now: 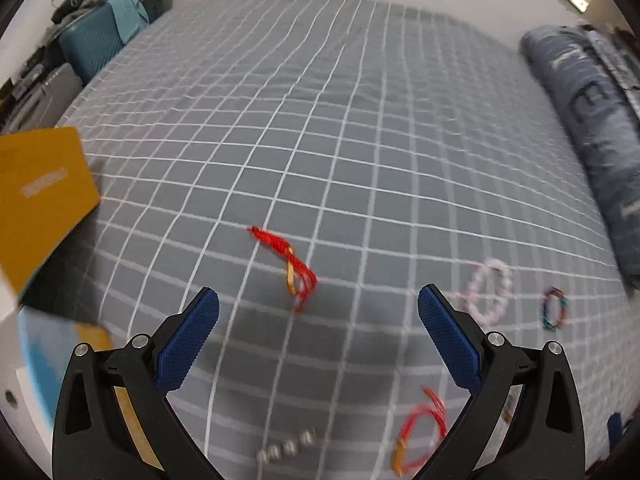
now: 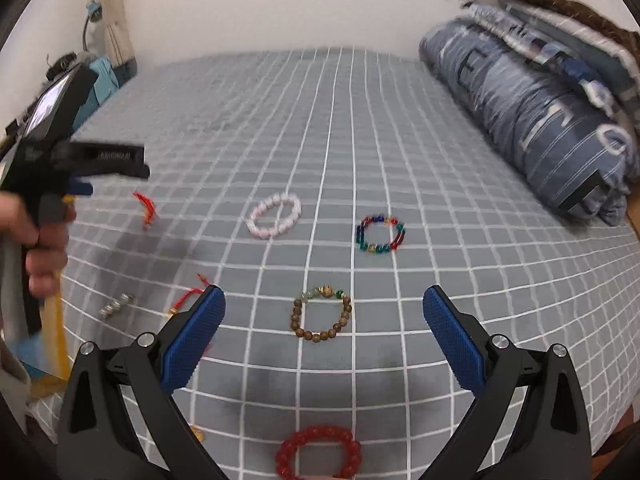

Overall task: Organize jewelry
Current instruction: 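Lower the left tool onto the red string bracelet while the right tool approaches the wooden bead bracelet, then close the left tool on the red string bracelet while the right tool grips the wooden bead bracelet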

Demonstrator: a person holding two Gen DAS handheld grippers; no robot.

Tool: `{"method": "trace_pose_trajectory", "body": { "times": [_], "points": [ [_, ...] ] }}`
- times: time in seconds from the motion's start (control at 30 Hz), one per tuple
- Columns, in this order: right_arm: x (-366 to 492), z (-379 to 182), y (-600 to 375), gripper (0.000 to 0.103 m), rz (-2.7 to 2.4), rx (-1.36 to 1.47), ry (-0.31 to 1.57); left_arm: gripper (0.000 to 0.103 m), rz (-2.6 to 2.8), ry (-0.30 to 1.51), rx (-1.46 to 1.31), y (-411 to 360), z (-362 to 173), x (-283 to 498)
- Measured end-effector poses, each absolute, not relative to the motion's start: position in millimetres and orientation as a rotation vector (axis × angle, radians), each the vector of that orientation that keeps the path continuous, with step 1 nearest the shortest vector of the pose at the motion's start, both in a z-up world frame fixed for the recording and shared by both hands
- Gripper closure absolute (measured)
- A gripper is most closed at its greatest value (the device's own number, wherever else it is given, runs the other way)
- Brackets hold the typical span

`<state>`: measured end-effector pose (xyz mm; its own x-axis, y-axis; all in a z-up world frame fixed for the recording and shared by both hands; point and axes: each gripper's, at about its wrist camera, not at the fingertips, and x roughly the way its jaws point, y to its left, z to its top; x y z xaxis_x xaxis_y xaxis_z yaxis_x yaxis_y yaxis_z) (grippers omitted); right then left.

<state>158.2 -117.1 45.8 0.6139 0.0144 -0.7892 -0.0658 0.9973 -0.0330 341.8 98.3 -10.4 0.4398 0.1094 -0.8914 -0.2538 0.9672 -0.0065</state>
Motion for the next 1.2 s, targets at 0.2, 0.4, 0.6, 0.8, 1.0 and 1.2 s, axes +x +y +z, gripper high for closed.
{"method": "trace_pose_trajectory", "body": {
  "times": [0.2, 0.4, 0.6, 0.8, 1.0, 1.2],
  "points": [
    [188.0, 8.2, -126.2, 0.009, 0.051, -0.024, 1.005, 0.006, 0.268, 1.158, -0.183, 116.7, -61.5, 376.5],
    [205.2, -14.1, -126.8, 0.01, 0.058, -0.028, 1.062, 0.006, 0.294, 1.216, -0.186, 117.9, -90.7, 392.3],
    [217.3, -30.0, -133.3, 0.013, 0.057, -0.01, 1.107, 0.006, 0.326, 1.222, -0.174, 117.5, -104.1, 400.2],
    [222.6, -41.9, -137.0, 0.025, 0.071, 0.006, 1.152, 0.024, 0.334, 1.207, -0.153, 113.6, -107.4, 401.3],
    [225.4, -42.8, -139.0, 0.047, 0.071, 0.012, 1.164, 0.064, 0.326, 1.207, -0.147, 107.4, -101.7, 394.5],
    [224.6, -43.0, -147.1, 0.095, 0.061, 0.055, 1.17, 0.099, 0.328, 1.211, -0.147, 101.0, -96.5, 386.2]
  ]
}}
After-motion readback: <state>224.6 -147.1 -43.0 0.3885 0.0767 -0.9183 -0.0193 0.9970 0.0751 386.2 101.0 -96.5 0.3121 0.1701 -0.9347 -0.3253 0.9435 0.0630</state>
